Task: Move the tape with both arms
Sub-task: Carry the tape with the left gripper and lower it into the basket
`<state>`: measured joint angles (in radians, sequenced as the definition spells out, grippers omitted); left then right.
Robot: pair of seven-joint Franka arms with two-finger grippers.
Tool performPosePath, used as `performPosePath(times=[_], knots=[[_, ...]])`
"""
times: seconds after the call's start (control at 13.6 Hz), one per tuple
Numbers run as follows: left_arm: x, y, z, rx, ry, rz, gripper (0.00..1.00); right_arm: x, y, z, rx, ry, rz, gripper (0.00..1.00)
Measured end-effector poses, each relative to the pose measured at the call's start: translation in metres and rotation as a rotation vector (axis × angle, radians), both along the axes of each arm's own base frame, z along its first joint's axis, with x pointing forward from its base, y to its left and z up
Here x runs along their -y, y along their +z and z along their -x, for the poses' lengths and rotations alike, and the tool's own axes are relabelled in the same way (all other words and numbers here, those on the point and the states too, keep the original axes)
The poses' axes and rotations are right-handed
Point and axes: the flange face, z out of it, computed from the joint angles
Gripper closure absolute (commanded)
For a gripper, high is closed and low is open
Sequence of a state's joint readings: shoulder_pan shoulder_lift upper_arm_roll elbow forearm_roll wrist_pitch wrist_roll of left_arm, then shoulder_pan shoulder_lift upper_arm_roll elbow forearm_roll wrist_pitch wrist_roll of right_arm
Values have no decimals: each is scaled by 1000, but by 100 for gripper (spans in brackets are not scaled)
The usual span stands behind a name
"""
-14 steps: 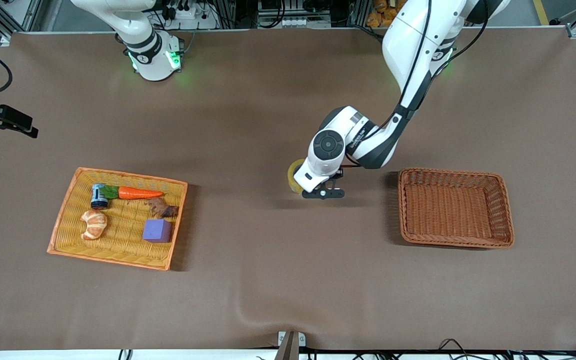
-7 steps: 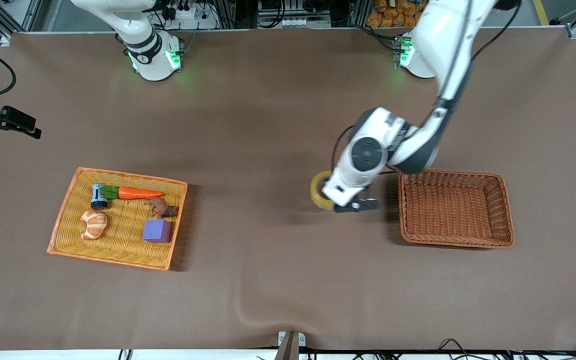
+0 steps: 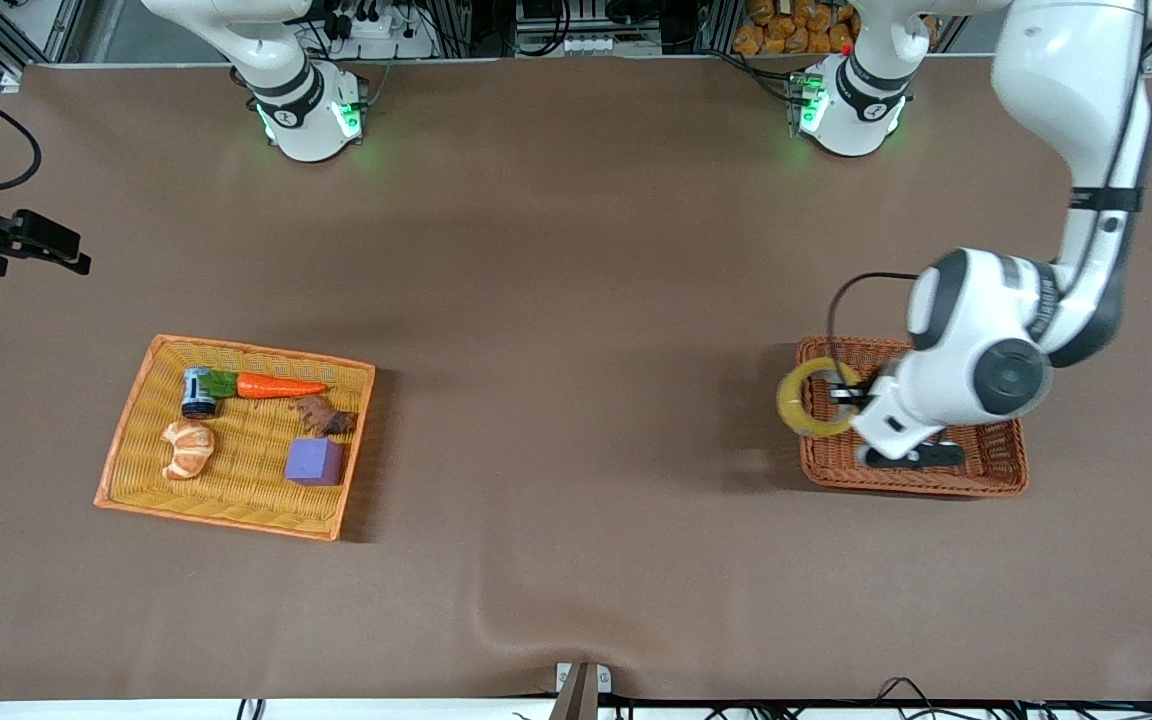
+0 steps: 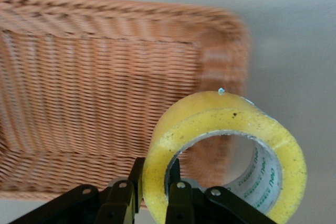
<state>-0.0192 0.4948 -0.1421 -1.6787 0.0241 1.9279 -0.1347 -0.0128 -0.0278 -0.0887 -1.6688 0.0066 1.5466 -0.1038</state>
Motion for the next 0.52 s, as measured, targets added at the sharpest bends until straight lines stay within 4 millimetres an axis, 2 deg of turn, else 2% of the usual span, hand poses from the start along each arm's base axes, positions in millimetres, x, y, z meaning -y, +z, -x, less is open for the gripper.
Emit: performPosePath(times=[0.15,0.37,0.52], knots=[[-32,-13,-3,-18,-16,18,100,-2,0,0,-2,3,0,0],[-47,-34,-4,-34,-8,20,99,-3,1,0,1,5,0,0],[-54,-51,-6,-37,-14,3,78,-3,5,-2,21,5,2,0]])
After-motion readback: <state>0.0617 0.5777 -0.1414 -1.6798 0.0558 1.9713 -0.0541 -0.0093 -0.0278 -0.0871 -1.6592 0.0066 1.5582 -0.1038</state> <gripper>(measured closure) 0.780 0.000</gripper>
